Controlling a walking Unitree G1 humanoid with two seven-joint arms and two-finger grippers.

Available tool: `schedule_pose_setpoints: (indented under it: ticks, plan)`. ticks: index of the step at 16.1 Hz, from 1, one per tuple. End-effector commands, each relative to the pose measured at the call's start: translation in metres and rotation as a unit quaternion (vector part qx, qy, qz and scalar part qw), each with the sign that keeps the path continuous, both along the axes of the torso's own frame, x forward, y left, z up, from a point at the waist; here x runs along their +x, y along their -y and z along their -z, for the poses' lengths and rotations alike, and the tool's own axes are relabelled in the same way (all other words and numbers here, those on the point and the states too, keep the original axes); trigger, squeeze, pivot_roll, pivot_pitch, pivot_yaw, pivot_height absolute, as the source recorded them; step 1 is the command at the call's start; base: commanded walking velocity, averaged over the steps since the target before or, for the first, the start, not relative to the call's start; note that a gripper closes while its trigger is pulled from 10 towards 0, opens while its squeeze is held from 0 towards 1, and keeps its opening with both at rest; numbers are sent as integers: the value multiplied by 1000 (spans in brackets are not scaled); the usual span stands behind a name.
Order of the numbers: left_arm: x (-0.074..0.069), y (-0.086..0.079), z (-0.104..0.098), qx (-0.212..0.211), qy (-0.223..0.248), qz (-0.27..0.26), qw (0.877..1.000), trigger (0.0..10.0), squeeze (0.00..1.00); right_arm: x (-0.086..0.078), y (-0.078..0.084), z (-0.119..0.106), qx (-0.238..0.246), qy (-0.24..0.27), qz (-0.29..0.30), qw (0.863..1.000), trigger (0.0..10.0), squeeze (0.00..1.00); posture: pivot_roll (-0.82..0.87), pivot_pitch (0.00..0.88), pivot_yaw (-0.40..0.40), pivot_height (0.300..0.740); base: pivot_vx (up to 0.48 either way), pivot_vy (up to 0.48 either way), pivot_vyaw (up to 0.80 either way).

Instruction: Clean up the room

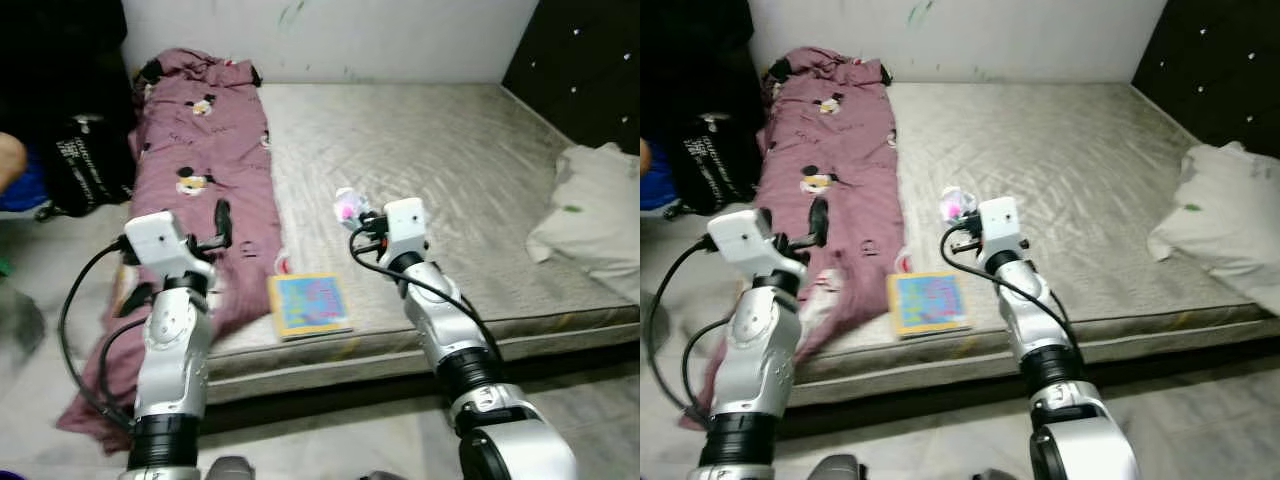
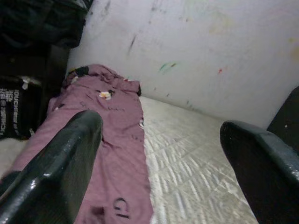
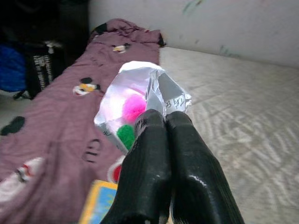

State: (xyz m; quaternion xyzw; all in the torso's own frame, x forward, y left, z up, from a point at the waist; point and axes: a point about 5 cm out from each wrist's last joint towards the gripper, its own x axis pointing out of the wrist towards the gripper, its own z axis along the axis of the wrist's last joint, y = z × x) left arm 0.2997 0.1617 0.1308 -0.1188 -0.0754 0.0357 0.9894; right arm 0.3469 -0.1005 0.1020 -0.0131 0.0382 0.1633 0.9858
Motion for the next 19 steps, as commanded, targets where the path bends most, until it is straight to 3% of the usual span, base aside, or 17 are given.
schedule_pose_setpoints:
  ticks: [1,8,10,13,16,19]
  plan:
    - [0,-7,1,7,-5,-13,1000,10000,0,4,-9,-12,9,20,-11,1000,10000,0,86,0,-70,740,0,476,0]
    - [1,-10,0,9,-4,-27,1000,10000,0,5,-10,-14,7,28,-16,999,10000,0,86,0,-66,740,0,469,0]
    - [2,-14,0,16,-10,-43,999,10000,0,4,-12,-15,5,32,-20,999,10000,0,87,0,-65,740,0,0,0]
    - [3,-15,-5,-6,-5,-24,1000,10000,0,4,-17,-18,0,44,-35,998,10000,0,85,0,-59,740,0,0,800]
    - [3,-18,-6,42,-4,-32,999,10000,0,4,-20,-19,-5,50,-41,998,10000,0,84,0,-59,740,0,0,800]
    - [2,-16,-4,48,-8,-38,998,10000,0,4,-20,-19,-9,51,-45,998,10000,0,81,0,-63,740,0,0,800]
